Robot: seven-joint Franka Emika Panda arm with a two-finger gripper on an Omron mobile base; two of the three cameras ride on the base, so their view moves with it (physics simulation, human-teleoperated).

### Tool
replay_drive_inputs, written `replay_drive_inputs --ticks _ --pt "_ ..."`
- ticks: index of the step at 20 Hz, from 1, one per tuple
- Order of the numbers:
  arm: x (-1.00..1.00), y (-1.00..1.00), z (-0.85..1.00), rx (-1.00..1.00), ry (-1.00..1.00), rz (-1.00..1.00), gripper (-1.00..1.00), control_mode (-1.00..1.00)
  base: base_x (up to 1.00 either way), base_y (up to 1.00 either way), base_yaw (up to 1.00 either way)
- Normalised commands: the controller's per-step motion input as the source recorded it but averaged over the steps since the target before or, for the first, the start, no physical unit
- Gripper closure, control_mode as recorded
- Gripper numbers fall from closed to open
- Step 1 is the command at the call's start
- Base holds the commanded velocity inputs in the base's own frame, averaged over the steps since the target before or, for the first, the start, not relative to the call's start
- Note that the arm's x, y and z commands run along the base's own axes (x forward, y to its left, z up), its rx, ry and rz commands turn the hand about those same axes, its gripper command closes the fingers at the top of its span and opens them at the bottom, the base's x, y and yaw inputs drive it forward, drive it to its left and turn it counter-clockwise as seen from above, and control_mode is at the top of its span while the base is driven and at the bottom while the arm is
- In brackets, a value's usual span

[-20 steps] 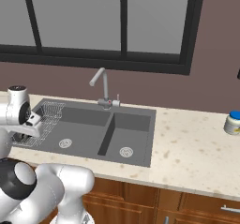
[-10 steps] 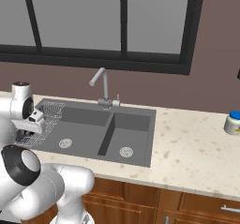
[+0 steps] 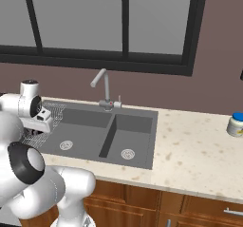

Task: Pick the mug and place it in the sink. Pick the bowl and place it in the open cabinet and then close the cabinet.

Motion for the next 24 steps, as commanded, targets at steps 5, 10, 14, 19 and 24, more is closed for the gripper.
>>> replay_drive_inputs --ticks 5,10,14,19,24 --pt "0.18 -0.29 0.00 0.00 0.00 0.01 1.00 -1.00 0.00 0.00 0.00" --pt "0.16 -0.29 0.00 0.00 0.00 0.00 1.00 -1.00 0.00 0.00 0.00" --pt "0.20 -0.22 0.00 0.00 0.00 0.00 1.00 -1.00 0.00 0.00 0.00" --pt "0.22 -0.22 0.00 0.00 0.00 0.00 1.00 -1.00 0.00 0.00 0.00" --pt "0.13 -0.20 -0.05 0.00 0.00 0.00 1.00 -1.00 0.00 0.00 0.00"
